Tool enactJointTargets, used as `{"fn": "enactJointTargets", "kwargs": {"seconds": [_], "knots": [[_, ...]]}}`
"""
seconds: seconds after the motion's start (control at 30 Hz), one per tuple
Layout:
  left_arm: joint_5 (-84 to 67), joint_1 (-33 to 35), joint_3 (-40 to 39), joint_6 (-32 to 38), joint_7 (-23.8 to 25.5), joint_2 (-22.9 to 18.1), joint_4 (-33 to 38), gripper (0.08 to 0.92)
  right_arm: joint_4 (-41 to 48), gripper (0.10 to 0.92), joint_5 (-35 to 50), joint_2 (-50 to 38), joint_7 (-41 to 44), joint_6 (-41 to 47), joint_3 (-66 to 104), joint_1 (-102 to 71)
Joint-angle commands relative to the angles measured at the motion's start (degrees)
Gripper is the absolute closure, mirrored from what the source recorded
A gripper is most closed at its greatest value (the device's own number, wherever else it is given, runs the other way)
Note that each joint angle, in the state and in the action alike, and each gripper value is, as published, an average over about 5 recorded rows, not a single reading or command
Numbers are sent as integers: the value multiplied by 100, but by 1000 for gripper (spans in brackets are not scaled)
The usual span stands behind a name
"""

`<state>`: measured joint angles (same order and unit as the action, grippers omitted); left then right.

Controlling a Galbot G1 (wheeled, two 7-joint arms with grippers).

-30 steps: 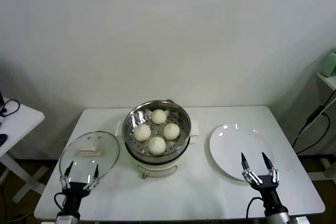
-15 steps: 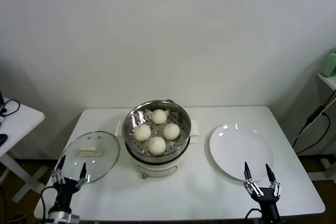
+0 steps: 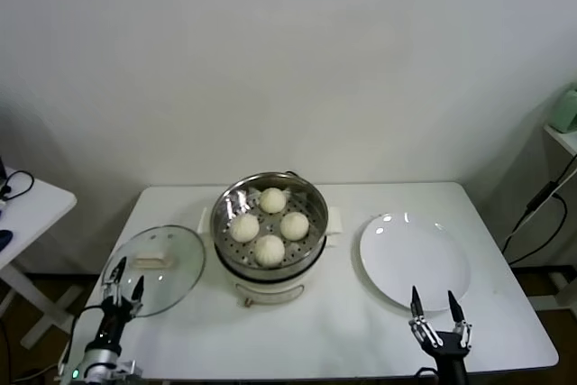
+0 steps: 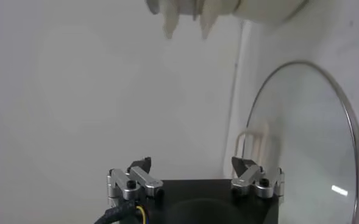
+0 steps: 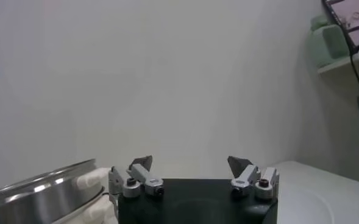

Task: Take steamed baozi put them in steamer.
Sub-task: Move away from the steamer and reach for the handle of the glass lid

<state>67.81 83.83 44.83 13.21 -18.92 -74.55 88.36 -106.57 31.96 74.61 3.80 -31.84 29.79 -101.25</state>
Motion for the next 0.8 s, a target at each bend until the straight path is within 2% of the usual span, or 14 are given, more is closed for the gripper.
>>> {"fn": "enactJointTargets", "kwargs": {"seconds": [0.03, 0.8], "knots": [[692, -492, -61, -279, 156, 159, -469, 177, 11, 203, -14, 48, -17, -56, -55, -27], [573, -1132, -247, -666, 656, 5, -804, 177, -18, 203, 7, 66, -49, -36, 60, -11]]}}
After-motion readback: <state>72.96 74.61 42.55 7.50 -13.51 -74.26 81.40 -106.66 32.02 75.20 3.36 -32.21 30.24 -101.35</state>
